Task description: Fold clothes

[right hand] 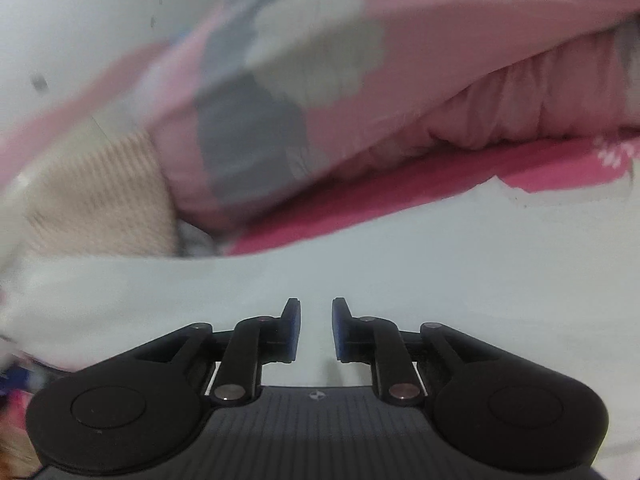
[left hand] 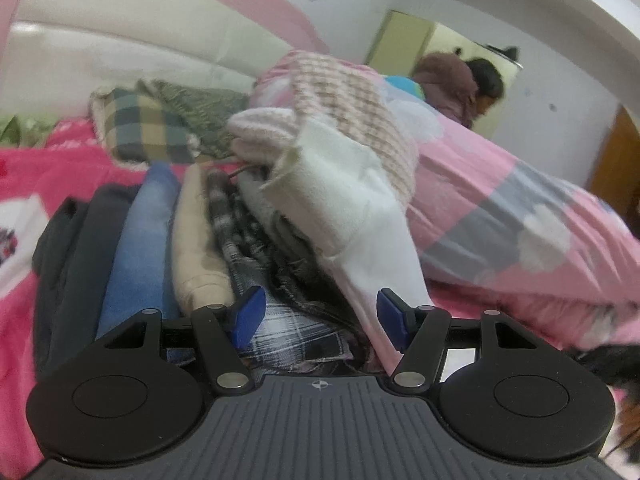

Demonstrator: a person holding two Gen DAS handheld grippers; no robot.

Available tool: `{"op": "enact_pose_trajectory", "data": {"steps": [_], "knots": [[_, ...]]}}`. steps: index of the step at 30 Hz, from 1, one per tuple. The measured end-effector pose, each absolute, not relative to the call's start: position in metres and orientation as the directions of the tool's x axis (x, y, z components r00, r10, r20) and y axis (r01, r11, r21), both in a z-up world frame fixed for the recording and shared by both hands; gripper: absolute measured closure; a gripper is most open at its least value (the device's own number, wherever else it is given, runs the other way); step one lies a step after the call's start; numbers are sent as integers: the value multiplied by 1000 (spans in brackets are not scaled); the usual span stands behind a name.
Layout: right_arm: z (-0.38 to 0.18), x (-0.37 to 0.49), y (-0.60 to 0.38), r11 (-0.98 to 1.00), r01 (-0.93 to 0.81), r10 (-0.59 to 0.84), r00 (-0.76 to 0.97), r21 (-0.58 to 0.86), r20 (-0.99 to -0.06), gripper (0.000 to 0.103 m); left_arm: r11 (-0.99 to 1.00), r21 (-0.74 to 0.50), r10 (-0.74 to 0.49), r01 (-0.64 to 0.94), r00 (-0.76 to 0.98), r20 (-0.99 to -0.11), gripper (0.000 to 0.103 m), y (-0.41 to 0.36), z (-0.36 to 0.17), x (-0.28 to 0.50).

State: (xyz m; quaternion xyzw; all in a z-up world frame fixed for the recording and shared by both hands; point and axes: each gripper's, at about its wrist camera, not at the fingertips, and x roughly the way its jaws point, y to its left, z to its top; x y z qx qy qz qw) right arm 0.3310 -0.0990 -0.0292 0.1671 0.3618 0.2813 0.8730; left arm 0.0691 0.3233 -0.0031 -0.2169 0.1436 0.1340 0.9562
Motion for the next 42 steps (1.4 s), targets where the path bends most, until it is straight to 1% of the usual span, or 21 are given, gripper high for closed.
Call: {"op": "enact_pose_trajectory", "data": {"steps": [3,8,10,11,12,13,14,15,18,19,21,24,27,31,32,34,35,36,37,39,42], "knots": [[-17,307,-123,717,-381,686,534,584,-494,83,892,-328,212,-312,928,-306,41,319,0,72],[-8,261,-149,634,-385,758,482,671,-439,80,873,-366,250,-322,941,-230,41,325,10,87],[-7,244,-156,626,-380,763,481,681,-432,79,865,-367,281,-341,937,-208,51,325,12,95],[-6,235,-160,626,-381,762,484,681,-430,79,860,-365,298,-356,932,-207,64,324,13,98],[-6,228,-163,628,-381,760,489,679,-428,79,859,-365,300,-359,930,-211,72,322,15,99],[-5,220,-167,629,-381,758,497,678,-423,79,857,-365,302,-363,929,-214,76,320,16,101],[-5,213,-172,629,-381,755,507,678,-415,79,857,-356,316,-373,926,-209,84,314,19,101],[-5,206,-179,628,-377,752,518,680,-407,79,862,-343,323,-374,925,-198,97,308,23,99],[-9,191,-203,622,-352,740,556,700,-379,77,875,-321,337,-361,932,-131,97,282,40,92],[-10,186,-212,619,-343,736,568,706,-369,74,880,-317,339,-354,935,-104,97,273,47,90],[-13,175,-228,613,-326,726,592,719,-351,65,913,-291,284,-285,958,-46,97,245,62,91],[-27,165,-259,595,-279,708,627,754,-326,65,961,-207,178,-184,983,-46,97,190,82,115],[-43,156,-294,565,-233,684,669,791,-291,65,977,-210,23,-40,996,-85,97,121,97,157],[-63,144,-342,517,-178,643,726,837,-244,65,965,-216,-178,152,978,-106,97,16,107,212],[-67,141,-353,512,-164,629,740,843,-239,65,951,-231,-240,205,961,-135,97,-7,103,226],[-73,134,-375,521,-134,593,767,843,-245,65,913,-267,-363,307,912,-190,92,-54,94,255],[-76,130,-386,526,-117,572,781,842,-249,65,885,-298,-432,358,870,-239,76,-73,84,266],[-79,129,-394,530,-101,556,791,842,-255,65,854,-332,-496,401,820,-284,56,-90,73,277],[-82,128,-399,532,-88,546,796,842,-262,65,837,-358,-527,414,787,-321,51,-99,61,280],[-86,128,-410,536,-61,526,804,842,-277,65,821,-397,-552,410,746,-372,50,-106,41,284],[-94,128,-427,541,-21,496,816,840,-298,65,839,-418,-512,348,765,-390,50,-77,29,279]]}}
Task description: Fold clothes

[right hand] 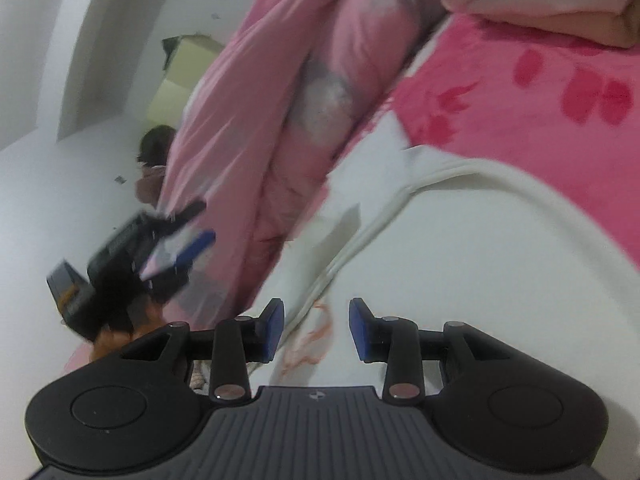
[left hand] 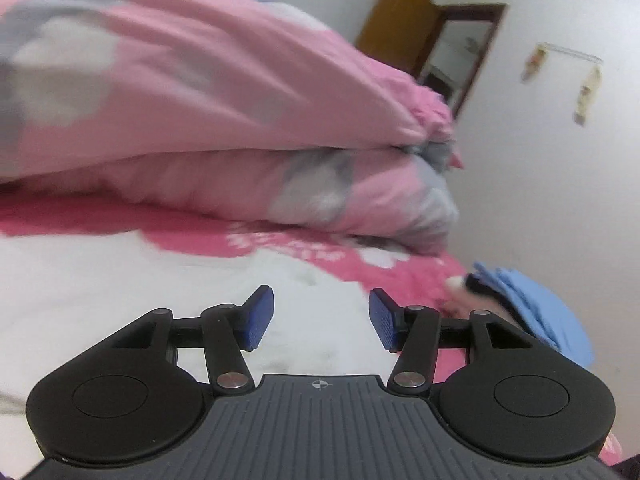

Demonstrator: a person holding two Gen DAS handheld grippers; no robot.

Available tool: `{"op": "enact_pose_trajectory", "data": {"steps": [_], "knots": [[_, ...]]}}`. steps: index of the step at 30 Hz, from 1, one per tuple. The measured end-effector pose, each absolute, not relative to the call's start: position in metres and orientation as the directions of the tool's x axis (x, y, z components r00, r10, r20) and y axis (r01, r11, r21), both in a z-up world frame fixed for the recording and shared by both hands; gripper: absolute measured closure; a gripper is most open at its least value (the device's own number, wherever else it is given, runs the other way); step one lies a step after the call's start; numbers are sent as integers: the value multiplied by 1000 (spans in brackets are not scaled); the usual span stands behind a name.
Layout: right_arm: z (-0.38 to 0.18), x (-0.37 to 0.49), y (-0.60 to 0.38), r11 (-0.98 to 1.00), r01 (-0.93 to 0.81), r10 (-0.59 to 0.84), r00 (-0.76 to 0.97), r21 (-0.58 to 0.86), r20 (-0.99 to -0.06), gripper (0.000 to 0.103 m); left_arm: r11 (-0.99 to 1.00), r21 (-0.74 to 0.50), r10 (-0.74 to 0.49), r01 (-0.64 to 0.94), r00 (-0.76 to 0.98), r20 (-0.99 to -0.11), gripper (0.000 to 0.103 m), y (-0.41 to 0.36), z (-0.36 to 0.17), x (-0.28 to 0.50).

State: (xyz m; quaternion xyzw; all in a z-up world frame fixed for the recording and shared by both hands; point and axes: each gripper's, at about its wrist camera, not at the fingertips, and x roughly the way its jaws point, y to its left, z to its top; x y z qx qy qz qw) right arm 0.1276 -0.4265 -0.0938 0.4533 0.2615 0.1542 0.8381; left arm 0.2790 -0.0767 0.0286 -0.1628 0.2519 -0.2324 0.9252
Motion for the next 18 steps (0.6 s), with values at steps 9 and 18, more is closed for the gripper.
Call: {"op": "enact_pose_trajectory", "data": {"steps": [9,18], "knots": [[-75,180,-419,587,-62,549,764,807,-340,59,999,-16,28,-31,986,-167,48,95,143,201],[-75,295,-387,796,72,390,699,602,-600,50,962,255,181,-97,927,-328,37,155,106,175]]}}
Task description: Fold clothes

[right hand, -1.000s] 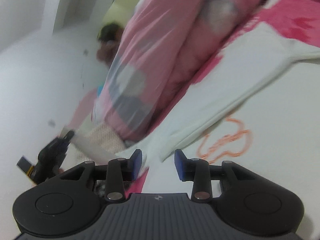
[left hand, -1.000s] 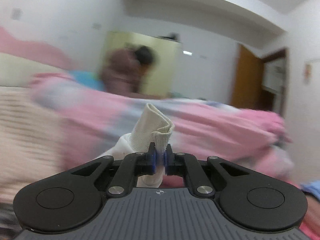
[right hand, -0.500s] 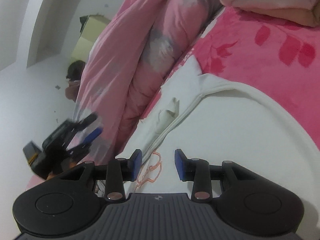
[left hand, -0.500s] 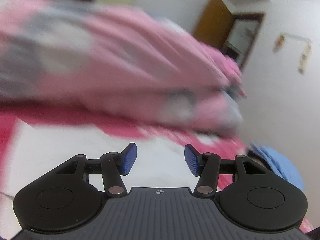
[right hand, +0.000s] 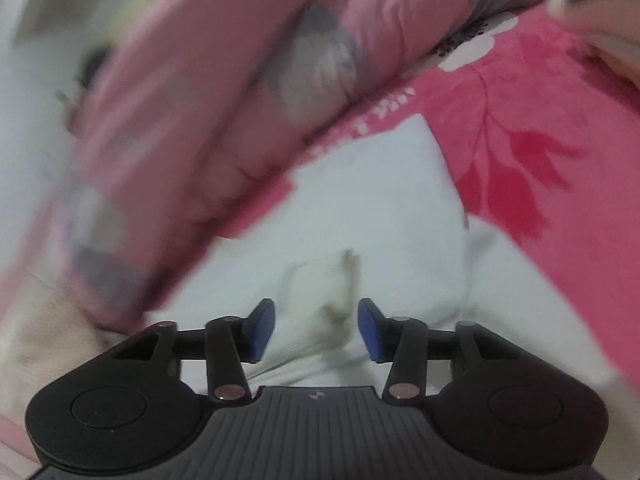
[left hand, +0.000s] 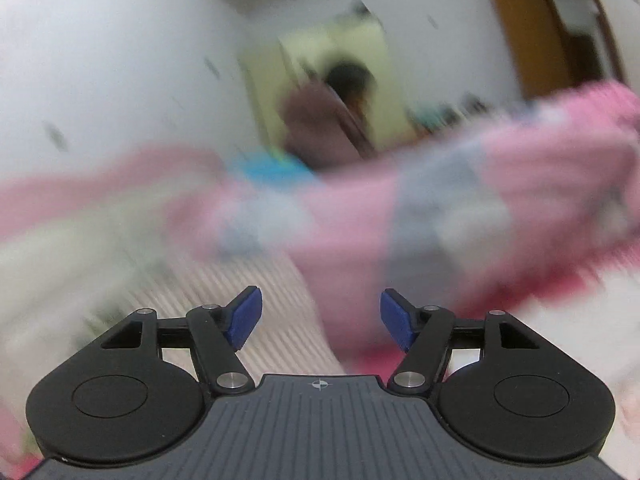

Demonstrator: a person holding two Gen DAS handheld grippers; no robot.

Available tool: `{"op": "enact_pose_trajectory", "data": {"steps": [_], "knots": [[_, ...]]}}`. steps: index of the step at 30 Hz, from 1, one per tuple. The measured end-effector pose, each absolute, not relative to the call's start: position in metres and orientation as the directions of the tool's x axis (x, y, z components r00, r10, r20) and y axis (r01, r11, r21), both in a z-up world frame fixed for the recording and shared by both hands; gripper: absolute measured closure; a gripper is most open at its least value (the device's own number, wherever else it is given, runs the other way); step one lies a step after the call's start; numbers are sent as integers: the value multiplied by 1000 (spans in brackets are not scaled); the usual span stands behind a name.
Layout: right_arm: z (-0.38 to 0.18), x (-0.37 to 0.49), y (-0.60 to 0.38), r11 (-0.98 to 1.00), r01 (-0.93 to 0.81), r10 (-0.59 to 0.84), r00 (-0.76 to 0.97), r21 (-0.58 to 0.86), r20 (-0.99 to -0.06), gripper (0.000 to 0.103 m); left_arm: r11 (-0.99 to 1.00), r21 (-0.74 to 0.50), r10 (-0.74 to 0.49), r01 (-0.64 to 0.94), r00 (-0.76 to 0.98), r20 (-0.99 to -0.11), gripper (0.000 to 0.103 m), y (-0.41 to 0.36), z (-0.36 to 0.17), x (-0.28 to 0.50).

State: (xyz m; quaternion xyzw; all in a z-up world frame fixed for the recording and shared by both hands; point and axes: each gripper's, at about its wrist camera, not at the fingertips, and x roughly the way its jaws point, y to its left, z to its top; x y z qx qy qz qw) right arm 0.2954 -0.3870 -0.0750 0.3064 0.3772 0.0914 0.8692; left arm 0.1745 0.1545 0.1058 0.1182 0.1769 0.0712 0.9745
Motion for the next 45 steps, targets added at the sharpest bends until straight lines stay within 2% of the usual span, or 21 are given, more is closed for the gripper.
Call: {"op": "enact_pose_trajectory", "data": {"steps": [4,8,9,10,11,12,13,15,20,22,27,30,33,38,41,45], "knots": [[-84,325,-370,839,92,364,638,537,-678,49,974,210,27,90,866,-499,37,125,10,192],[-79,338,-348,874,48,363,596,483,-716,51,964,181,-59,196,818,-572,37,83,-65,213],[-80,341,-343,884,46,352,586,464,-730,52,958,207,-44,197,817,-575,37,74,-76,221],[-80,343,-336,898,39,336,582,438,-741,55,953,232,-28,196,817,-575,37,68,-86,224],[-80,344,-330,913,24,319,581,407,-749,63,947,256,-12,194,818,-575,37,62,-96,228],[-79,345,-325,925,9,304,581,379,-755,80,944,276,10,181,820,-572,37,58,-101,231],[-77,344,-320,935,-6,292,583,355,-758,89,943,290,29,164,826,-563,37,57,-105,233],[-67,339,-315,949,-38,269,618,314,-739,95,942,300,43,148,835,-549,37,55,-108,239],[-20,314,-331,948,-54,240,767,313,-595,95,944,303,49,134,848,-527,37,56,-112,238],[-14,309,-340,954,-33,207,792,298,-574,95,944,304,52,128,854,-518,37,56,-113,238],[-42,313,-364,959,57,139,756,276,-640,95,945,301,49,126,856,-515,37,57,-115,239],[-41,307,-367,955,47,148,781,293,-607,95,945,302,51,125,857,-513,37,56,-116,239],[-41,309,-366,968,42,120,791,248,-600,95,947,296,46,126,856,-515,37,56,-116,239],[-76,326,-374,974,93,76,727,207,-682,95,949,276,17,153,850,-527,37,57,-113,235],[-79,324,-382,966,125,72,714,227,-697,94,951,250,-20,184,840,-542,37,61,-108,231],[-76,318,-393,950,168,71,706,264,-705,84,956,195,-80,221,831,-551,37,68,-97,224]]}}
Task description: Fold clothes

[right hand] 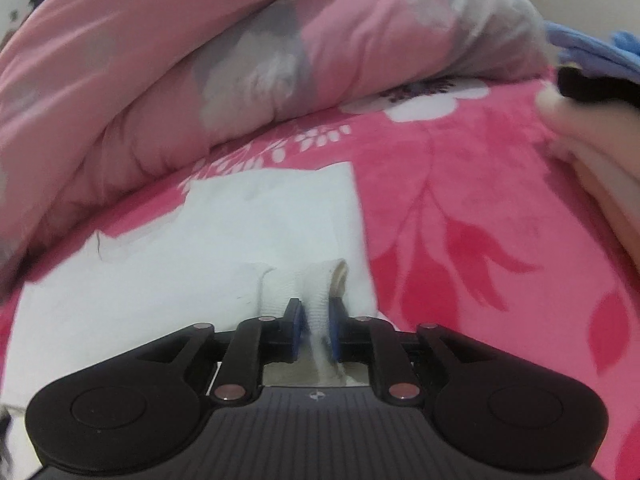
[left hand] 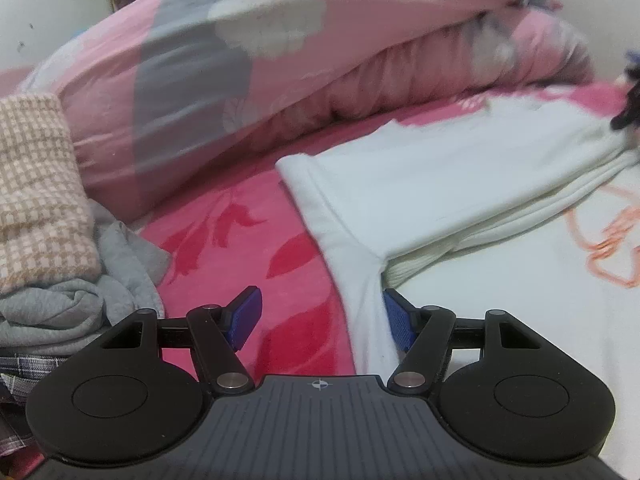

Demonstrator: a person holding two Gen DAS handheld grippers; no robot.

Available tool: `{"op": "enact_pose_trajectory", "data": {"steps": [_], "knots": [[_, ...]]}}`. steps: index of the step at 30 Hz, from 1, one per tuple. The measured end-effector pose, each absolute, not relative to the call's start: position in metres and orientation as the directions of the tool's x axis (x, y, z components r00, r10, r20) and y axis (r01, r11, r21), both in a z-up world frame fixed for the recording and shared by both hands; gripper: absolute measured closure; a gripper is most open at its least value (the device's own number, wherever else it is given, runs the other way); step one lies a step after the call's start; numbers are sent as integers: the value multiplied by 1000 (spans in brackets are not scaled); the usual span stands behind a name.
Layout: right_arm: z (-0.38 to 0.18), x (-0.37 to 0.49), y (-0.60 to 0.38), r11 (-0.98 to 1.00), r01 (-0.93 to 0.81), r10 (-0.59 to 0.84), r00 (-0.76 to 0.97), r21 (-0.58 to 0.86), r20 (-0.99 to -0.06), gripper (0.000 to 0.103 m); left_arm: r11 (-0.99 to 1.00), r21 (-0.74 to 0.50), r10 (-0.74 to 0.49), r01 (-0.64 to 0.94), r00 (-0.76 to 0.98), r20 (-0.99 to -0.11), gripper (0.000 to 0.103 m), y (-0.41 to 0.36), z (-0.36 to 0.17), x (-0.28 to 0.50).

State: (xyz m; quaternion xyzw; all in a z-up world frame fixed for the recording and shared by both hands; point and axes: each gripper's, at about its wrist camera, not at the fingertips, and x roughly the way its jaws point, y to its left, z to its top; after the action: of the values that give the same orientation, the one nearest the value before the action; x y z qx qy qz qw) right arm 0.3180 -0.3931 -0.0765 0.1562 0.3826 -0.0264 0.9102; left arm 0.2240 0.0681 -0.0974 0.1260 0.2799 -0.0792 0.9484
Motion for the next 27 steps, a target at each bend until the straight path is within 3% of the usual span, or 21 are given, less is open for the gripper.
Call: {"op": "enact_pose_trajectory", "data": {"steps": [6,10,14,23,27], "knots": [[-56,301,-394,941,133,117,733,310,-670,83,968,13,-205,249,826,-524,37,80,-72,228],[-46,297,-375,958,11,176,765,287,-619,83,972,59,-163,226,836,-524,37,59,-82,251],[-62,300,-343,984,-109,174,734,139,-656,84,965,143,-98,218,812,-576,37,39,-113,269],[-49,294,-301,978,-189,89,754,-86,-651,83,972,92,-128,216,817,-562,36,49,-114,268],[-65,322,-293,978,-200,115,747,-56,-655,83,975,77,-132,209,820,-557,33,53,-115,267]]}}
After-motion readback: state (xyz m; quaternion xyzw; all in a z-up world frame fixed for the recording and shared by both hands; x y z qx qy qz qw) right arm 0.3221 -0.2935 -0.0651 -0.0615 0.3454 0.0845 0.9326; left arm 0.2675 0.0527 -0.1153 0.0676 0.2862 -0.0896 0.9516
